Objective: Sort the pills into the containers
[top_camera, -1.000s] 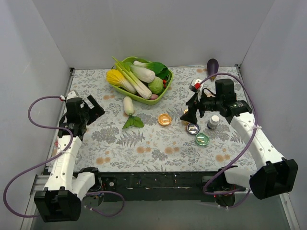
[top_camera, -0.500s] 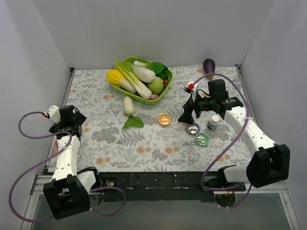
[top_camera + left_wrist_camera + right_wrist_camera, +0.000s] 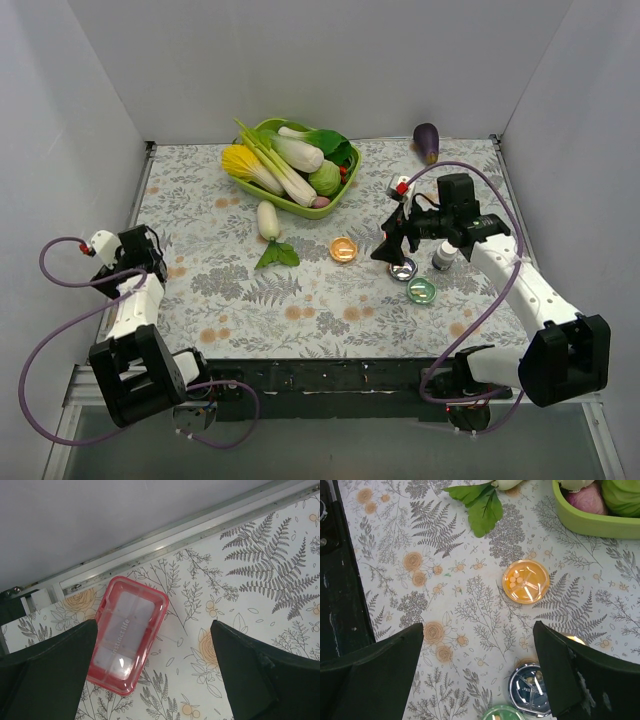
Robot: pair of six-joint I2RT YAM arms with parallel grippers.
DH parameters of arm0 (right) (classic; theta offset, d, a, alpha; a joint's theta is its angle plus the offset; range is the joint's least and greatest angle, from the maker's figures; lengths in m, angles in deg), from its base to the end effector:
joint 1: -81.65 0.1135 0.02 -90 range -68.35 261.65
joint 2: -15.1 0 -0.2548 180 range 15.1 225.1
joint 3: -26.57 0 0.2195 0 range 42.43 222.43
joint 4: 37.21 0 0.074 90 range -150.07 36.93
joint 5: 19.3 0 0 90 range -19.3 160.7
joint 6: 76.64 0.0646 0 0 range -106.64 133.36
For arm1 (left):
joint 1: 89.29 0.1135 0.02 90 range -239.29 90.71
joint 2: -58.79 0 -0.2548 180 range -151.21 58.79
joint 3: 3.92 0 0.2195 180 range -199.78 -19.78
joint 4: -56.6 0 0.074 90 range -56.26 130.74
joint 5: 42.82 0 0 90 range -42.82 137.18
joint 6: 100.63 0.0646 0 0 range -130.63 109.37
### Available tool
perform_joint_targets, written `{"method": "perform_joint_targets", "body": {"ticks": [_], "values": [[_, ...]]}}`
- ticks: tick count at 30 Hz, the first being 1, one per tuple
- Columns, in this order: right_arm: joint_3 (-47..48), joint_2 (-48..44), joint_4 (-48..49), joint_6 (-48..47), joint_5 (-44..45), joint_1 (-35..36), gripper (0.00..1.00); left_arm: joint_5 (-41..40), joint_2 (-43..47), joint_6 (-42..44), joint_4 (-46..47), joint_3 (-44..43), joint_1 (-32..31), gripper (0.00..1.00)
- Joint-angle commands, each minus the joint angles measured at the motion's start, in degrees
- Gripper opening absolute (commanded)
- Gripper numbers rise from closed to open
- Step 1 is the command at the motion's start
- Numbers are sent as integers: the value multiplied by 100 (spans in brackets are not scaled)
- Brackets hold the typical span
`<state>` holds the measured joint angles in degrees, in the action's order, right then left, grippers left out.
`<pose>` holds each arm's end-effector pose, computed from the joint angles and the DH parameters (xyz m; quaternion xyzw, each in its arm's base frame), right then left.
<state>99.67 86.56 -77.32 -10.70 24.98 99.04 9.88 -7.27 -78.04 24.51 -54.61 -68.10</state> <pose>0.2263 0.1193 0.2873 -0.4516 0.7164 0.3260 0.4202 0.1845 0.1135 0.1958 -0.6997 0.5509 0.1392 0.4331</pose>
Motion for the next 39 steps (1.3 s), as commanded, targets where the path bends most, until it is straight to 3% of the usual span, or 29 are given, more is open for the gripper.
{"method": "perform_joint_targets", "body": {"ticks": [1,14,22,31,39], "values": [[-89,-246,368,76,-201,19,98,-6,58,606,568,116,78,98],[-142,-352,483,217,-342,-7,98,-111,-257,774,902,266,438,98],[-273,-422,579,234,-456,-104,98,346,-504,1055,867,169,465,98],[-371,-589,755,375,-816,-324,98,65,-777,1626,1007,143,482,98],[-678,-800,1045,595,-1211,-412,98,724,-1075,2206,1245,248,465,98]]}}
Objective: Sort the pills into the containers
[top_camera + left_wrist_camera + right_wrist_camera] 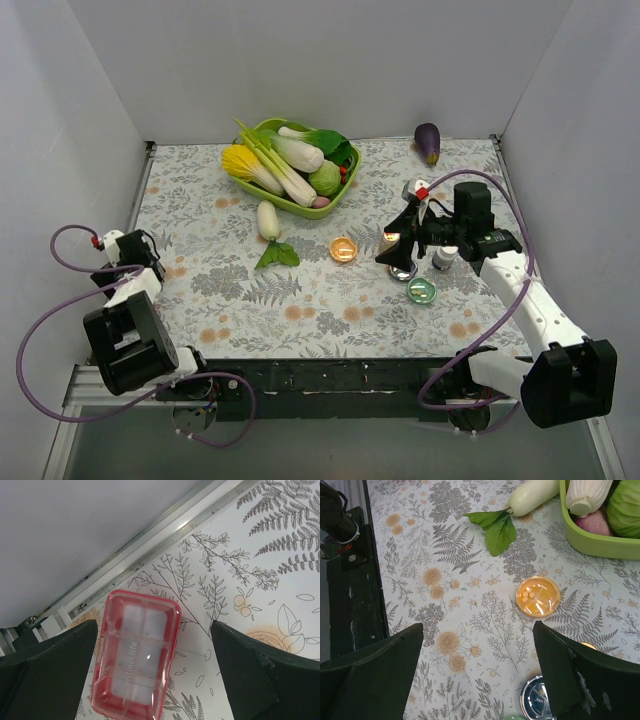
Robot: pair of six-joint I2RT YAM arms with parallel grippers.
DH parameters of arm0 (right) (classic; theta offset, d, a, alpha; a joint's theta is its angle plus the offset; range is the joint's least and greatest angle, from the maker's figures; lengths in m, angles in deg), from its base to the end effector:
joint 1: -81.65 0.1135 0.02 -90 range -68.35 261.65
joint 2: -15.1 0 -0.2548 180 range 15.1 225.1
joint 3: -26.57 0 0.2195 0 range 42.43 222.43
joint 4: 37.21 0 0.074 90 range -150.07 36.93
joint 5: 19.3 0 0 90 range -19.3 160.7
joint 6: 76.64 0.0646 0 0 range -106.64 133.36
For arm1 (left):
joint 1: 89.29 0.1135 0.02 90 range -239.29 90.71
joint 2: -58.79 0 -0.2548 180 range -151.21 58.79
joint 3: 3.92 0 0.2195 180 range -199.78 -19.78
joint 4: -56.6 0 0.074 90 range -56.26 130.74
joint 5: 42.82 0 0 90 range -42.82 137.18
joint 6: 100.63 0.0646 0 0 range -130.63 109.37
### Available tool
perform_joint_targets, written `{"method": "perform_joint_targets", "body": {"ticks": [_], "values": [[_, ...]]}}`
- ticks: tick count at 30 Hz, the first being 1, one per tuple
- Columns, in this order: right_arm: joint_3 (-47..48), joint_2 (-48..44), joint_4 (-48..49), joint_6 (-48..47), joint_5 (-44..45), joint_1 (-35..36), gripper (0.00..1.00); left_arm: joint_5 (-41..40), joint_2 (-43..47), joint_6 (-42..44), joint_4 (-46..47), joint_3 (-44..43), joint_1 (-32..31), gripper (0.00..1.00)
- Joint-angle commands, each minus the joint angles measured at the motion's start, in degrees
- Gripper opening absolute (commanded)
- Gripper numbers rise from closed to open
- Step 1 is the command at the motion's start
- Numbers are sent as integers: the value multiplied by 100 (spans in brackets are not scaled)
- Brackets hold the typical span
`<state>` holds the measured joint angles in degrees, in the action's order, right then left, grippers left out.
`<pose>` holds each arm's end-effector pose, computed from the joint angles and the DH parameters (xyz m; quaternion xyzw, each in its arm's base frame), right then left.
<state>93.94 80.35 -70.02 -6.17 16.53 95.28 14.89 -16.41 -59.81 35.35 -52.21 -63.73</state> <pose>0.2100 0.1048 0.2959 -0.4367 0.6773 0.3725 0.4603 0.1984 0.1331 0.1647 -0.6235 0.6528 0.1840 0.3889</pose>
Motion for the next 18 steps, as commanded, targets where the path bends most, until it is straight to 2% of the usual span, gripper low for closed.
{"method": "perform_joint_targets", "body": {"ticks": [1,5,16,18], "values": [[-132,-206,306,151,-392,-44,98,284,-170,419,178,8,28,98],[-237,-320,429,230,-515,-115,98,505,-267,515,82,-36,28,98],[-360,-391,684,406,-779,-290,98,48,-267,779,134,140,37,98],[-387,-399,702,415,-788,-334,98,188,-320,814,100,114,37,98]]}}
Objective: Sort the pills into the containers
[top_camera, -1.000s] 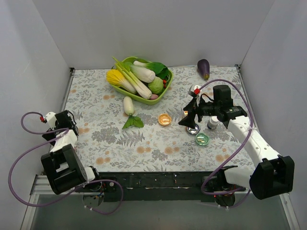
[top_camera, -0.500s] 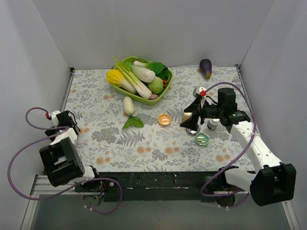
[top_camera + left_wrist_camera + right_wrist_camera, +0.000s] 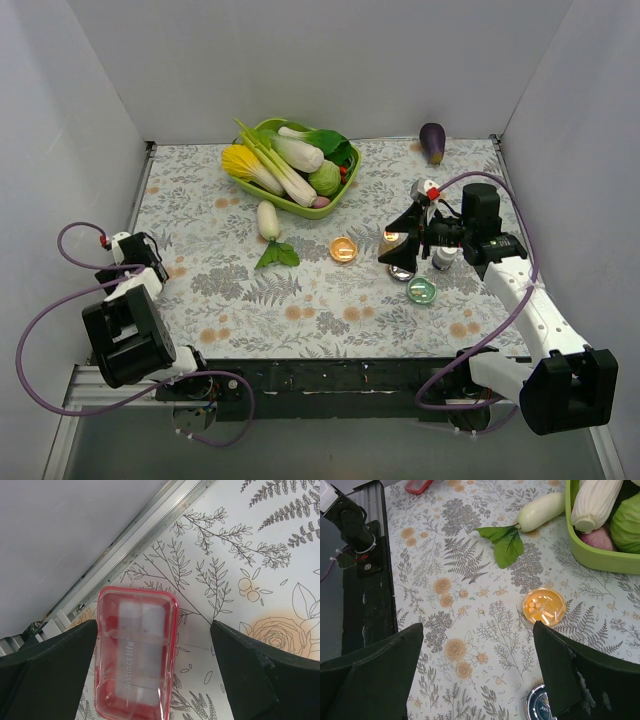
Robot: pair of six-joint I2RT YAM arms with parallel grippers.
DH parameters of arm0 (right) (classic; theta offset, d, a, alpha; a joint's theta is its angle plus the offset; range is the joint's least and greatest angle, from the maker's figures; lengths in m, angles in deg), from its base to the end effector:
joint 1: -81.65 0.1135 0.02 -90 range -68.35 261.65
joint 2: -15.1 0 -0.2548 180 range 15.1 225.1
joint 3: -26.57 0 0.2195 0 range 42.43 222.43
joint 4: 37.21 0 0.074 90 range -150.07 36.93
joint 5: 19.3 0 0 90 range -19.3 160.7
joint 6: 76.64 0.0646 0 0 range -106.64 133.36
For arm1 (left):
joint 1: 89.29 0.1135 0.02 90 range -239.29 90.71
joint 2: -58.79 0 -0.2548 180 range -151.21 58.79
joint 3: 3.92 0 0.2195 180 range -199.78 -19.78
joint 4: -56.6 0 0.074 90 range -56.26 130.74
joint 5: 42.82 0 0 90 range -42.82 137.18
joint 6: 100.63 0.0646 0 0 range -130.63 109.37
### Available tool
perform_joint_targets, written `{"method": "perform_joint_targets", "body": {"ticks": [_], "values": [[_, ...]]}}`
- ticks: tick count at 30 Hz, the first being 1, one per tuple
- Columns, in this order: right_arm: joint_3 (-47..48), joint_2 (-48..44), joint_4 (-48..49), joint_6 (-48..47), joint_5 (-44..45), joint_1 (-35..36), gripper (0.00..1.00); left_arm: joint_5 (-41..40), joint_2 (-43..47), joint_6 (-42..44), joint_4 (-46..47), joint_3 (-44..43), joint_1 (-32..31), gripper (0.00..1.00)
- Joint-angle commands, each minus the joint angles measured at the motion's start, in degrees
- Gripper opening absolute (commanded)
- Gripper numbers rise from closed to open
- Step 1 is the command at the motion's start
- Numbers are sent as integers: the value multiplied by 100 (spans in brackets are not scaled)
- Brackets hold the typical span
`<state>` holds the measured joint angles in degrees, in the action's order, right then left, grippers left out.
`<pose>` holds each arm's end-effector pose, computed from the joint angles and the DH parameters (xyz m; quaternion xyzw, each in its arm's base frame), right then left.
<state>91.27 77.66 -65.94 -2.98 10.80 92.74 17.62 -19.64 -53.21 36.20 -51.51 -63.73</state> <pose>0.2023 0.0966 0.3002 -0.4297 0.6539 0.4034 0.4743 0.2017 0.1318 0.1491 -0.5811 0.7081 0.1905 0.3529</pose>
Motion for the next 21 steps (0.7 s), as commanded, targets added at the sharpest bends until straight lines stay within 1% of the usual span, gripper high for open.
{"method": "perform_joint_targets", "body": {"ticks": [1,2,3,5,6,8,9,12,13,15,18,19,20,21], "values": [[-112,-131,293,96,-215,-81,98,28,-14,224,-12,35,37,97],[-129,-122,293,96,-224,-90,98,151,-40,277,-4,35,45,93],[-129,-122,293,96,-233,-125,98,448,-93,330,-38,17,45,91],[-112,-113,293,96,-268,-151,98,749,-172,487,-108,0,37,86],[-111,-104,293,104,-277,-169,98,959,-216,514,-135,-18,45,82],[-94,-104,302,105,-294,-195,98,1206,-225,637,-188,-35,45,80],[-94,-87,302,105,-303,-230,98,1312,-242,664,-214,-53,45,76],[-68,-78,293,105,-347,-300,98,1567,-251,760,-276,-62,45,75],[-76,-78,293,105,-356,-309,98,1855,-225,813,-311,-62,45,73],[-76,-69,284,105,-391,-362,98,2024,-173,866,-346,-53,37,72],[-76,-60,284,96,-400,-406,98,2874,12,1050,-486,-114,2,73],[-76,-60,284,104,-408,-415,98,2947,4,1199,-530,-123,-86,73],[-68,-52,284,96,-417,-415,98,3217,-92,1235,-609,-149,-339,73],[-68,-43,284,96,-426,-432,98,3263,-128,1288,-645,-158,-472,74]]}}
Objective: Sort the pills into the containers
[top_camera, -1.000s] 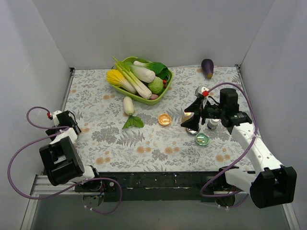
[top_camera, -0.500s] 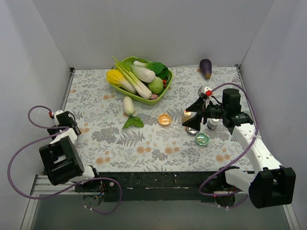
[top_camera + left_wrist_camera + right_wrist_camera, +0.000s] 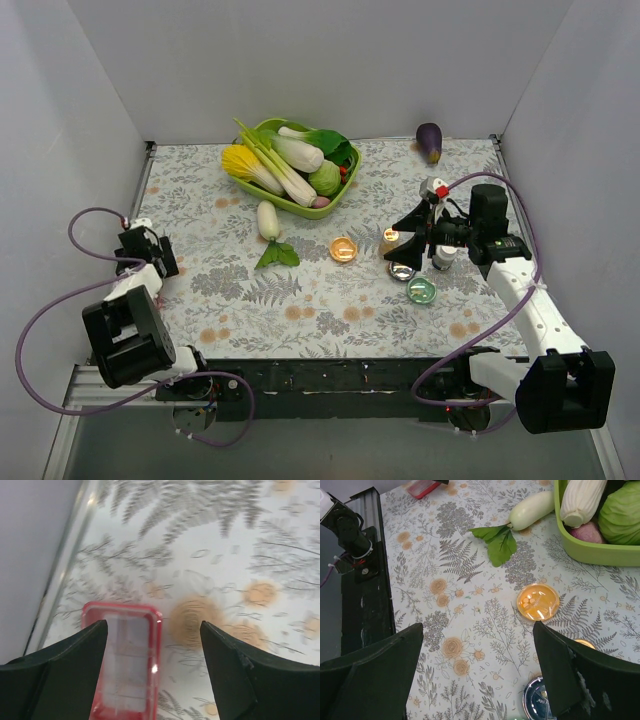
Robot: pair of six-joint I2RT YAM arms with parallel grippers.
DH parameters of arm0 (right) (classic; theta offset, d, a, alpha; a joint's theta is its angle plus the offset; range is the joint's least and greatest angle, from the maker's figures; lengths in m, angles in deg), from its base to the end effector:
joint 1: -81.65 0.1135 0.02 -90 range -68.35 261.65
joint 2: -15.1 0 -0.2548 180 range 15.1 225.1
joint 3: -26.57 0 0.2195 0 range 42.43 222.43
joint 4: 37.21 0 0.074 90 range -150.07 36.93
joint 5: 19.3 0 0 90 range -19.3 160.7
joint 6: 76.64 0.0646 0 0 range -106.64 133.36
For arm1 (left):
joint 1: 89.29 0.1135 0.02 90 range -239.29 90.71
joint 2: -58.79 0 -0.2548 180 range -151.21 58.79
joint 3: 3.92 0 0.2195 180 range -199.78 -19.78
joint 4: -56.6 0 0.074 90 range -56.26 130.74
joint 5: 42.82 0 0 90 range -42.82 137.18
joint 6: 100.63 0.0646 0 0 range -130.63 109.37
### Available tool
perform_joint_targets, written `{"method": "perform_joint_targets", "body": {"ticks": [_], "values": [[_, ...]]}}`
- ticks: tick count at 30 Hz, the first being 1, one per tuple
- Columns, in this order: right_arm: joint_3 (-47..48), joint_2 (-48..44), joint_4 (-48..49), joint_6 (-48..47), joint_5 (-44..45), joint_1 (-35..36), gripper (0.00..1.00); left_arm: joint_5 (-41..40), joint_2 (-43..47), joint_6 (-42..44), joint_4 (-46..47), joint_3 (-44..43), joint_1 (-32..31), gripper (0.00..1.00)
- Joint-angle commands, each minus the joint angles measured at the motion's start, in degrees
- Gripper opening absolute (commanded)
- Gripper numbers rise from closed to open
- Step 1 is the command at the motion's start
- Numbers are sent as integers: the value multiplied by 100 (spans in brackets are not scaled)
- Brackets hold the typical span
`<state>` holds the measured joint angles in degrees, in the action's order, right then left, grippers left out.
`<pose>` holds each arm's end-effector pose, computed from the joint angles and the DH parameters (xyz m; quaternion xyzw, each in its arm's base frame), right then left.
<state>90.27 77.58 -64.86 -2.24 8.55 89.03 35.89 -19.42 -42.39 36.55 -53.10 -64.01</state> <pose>0.2059 0.0843 0.2978 -0.4115 0.6593 0.4053 0.4814 0.2205 0.1181 0.1526 -0.4754 0.8028 0.0724 0.3525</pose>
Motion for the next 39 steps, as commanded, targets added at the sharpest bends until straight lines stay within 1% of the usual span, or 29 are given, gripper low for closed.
{"method": "perform_joint_targets", "body": {"ticks": [1,2,4,5,7,8,9,10,13,15,16,19,22,23,27,33,35,37,39], "values": [[42,-34,177,21,-201,-70,98,1489,-194,302,-715,-8,-584,74],[42,-34,151,13,-201,-78,98,1507,-255,320,-776,-16,-820,74],[42,-34,142,4,-201,-105,98,1463,-238,303,-794,-87,-954,75],[42,-34,142,4,-210,-122,98,1419,-195,138,-786,-122,-972,76],[33,-16,142,4,-201,-140,98,964,69,-74,-794,-306,-972,79],[33,-8,142,4,-218,-149,98,692,148,-319,-838,-394,-972,81],[33,19,151,13,-227,-140,98,220,331,-443,-864,-464,-955,87],[33,36,151,13,-236,-149,98,32,412,-514,-891,-552,-876,88],[33,80,160,30,-236,-158,98,-443,727,-760,-803,-448,-578,92],[33,89,142,21,-219,-166,98,-1012,825,-883,-584,-299,-533,98],[24,107,125,13,-210,-166,98,-1381,860,-892,-522,-176,-507,98],[24,107,89,-14,-192,-184,98,-1883,808,-919,-364,-78,-402,98],[33,115,81,-14,-192,-202,98,-2052,528,-954,-188,-8,-243,98],[33,115,63,-22,-192,-219,98,-2044,274,-937,-118,10,-199,98],[59,98,-16,-75,-227,-289,98,-1702,-280,-963,-187,-42,3,98],[-2,177,-42,-154,-420,-474,98,-631,-387,-673,-337,-78,47,98],[15,212,-77,-180,-491,-553,98,-437,-405,-577,-390,-104,47,98],[24,239,-113,-225,-517,-588,98,36,-457,-462,-469,-148,47,95],[24,238,-122,-242,-561,-650,98,319,-475,-348,-574,-175,39,91]]}}
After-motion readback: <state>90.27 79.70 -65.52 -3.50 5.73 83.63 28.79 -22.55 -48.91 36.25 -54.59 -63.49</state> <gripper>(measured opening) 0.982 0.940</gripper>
